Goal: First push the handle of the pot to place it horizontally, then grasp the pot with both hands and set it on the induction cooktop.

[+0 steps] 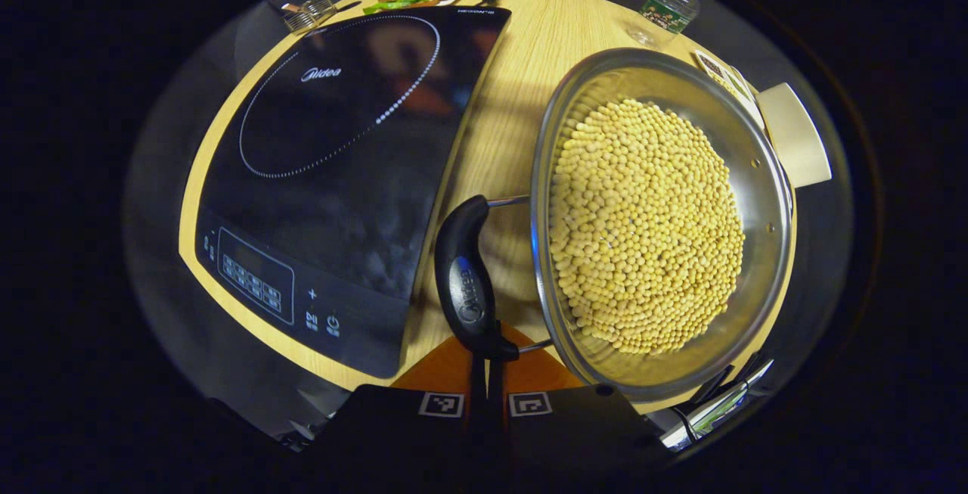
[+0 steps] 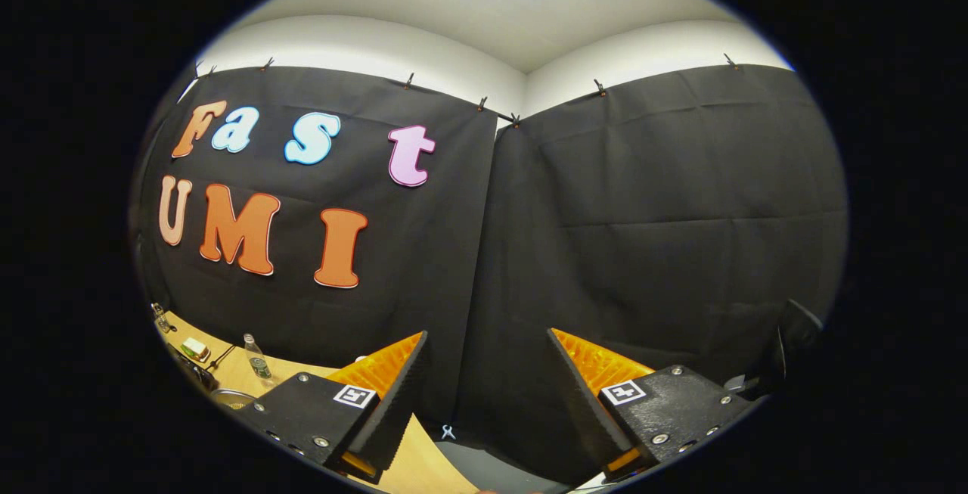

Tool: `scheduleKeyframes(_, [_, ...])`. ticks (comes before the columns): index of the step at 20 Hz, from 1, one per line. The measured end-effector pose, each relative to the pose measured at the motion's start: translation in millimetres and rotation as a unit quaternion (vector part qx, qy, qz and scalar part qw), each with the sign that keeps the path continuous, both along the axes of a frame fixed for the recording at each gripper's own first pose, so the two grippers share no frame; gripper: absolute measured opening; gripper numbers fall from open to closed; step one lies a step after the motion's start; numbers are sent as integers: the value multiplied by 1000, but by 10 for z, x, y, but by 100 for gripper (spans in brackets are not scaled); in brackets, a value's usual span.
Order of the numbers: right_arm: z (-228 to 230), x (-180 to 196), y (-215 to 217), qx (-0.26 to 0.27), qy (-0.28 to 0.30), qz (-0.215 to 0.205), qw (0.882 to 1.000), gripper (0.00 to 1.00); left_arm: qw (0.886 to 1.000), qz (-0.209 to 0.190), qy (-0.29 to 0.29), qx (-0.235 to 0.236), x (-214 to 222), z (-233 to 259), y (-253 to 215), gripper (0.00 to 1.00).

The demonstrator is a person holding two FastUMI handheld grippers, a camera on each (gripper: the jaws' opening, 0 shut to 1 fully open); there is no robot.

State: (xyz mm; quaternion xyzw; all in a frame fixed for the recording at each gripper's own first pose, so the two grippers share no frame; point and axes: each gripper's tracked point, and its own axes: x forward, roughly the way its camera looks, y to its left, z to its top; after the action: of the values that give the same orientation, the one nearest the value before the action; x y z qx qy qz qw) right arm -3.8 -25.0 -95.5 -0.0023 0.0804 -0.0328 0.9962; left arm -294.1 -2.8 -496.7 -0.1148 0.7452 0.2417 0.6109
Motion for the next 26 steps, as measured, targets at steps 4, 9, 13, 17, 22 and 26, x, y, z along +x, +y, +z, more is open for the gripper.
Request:
scheduleKeyframes(4, [28,-55,70,-5,4,-3,1000,93,999,-29,-19,14,70,-86,167,8])
scheduleKeyframes(9, [51,-69,245,-11,10,4,1000,97,996,-74,-46,-7,162,-178,286,8])
scheduleKeyframes(13, [81,-62,408,-18,10,14,1000,93,993,-101,-67,-11,286,-193,407,8])
scheduleKeyframes(17, [98,-52,513,-16,12,19,1000,93,986,-140,-89,-10,451,-174,532,8])
scheduleKeyframes(22, [41,-67,573,-8,23,21,999,93,980,-172,-103,-13,549,-181,563,8])
scheduleKeyframes(26, [-46,-52,688,-8,34,31,999,93,977,-178,-115,-17,579,-174,617,8])
